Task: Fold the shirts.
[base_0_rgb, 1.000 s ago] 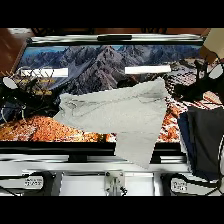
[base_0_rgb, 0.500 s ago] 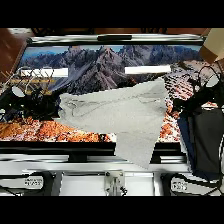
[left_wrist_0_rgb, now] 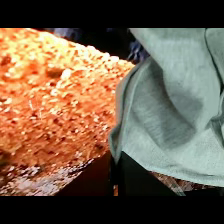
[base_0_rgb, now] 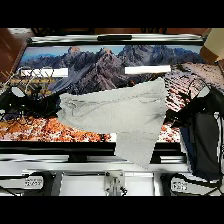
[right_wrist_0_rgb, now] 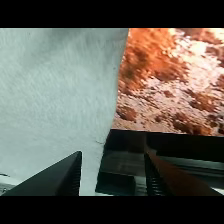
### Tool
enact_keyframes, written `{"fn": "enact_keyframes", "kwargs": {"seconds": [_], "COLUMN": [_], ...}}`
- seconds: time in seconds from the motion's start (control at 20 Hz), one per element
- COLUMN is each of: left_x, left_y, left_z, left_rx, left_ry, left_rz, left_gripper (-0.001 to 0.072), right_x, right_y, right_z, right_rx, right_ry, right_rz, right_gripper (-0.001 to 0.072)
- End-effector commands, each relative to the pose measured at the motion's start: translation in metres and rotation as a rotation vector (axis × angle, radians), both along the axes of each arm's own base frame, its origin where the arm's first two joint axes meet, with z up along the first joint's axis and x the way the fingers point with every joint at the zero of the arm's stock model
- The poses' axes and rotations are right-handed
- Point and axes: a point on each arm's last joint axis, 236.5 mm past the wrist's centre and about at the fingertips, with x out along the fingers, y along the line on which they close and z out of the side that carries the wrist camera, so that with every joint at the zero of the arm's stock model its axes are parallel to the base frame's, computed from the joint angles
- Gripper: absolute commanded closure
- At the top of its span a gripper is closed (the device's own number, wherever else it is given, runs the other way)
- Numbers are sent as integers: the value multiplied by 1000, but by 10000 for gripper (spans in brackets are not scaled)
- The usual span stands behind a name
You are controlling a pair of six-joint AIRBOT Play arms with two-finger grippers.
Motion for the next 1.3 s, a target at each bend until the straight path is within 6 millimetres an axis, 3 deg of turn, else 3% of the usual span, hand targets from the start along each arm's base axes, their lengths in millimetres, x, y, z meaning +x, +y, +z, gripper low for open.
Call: {"fn": "enact_keyframes", "kwargs": {"seconds": [0.0,0.2,0.4,0.5,0.6,0.65,0.7,0.75,0.8,0.85,0.9,0.95,1.0,1.05,1.1,1.15,1.2,1.25], "left_x": [2,3,2,2,2,6,17,33,51,59,56,40,7,-33,-80,-123,-161,-192], "left_y": [0,0,-1,-1,-1,1,5,10,14,17,16,14,11,6,1,-5,-11,-16], "left_z": [7,20,26,28,37,51,78,118,178,246,330,410,493,559,614,649,672,681], "left_rx": [2,8,9,10,13,27,56,91,132,170,204,242,281,309,312,274,221,197], "left_ry": [-23,-55,-66,-70,-91,-134,-222,-349,-526,-710,-927,-1137,-1363,-1556,-1731,-1852,-1939,-1988], "left_rz": [-7,-8,-11,-11,-34,-42,-40,-31,-16,-1,23,46,75,106,154,210,259,277], "left_gripper": [666,666,666,666,667,668,668,668,668,668,667,667,667,667,667,667,667,667], "right_x": [-21,-30,-14,-7,2,15,34,58,83,106,117,115,97,66,31,-9,-44,-71], "right_y": [17,37,56,68,76,76,74,67,59,51,42,35,29,28,29,32,34,35], "right_z": [-26,-43,-53,-55,-45,-26,5,45,99,173,260,346,427,503,560,604,634,650], "right_rx": [55,88,57,38,40,44,37,17,-7,-44,-92,-156,-221,-258,-277,-289,-303,-316], "right_ry": [46,47,-18,-39,-84,-154,-262,-401,-578,-798,-1044,-1281,-1500,-1705,-1861,-1992,-2083,-2138], "right_rz": [-41,-77,-86,-102,-74,-49,-24,-11,7,22,30,33,25,1,-21,-37,-45,-51], "right_gripper": [200,200,221,619,643,643,643,643,644,644,644,643,643,643,643,643,643,643]}}
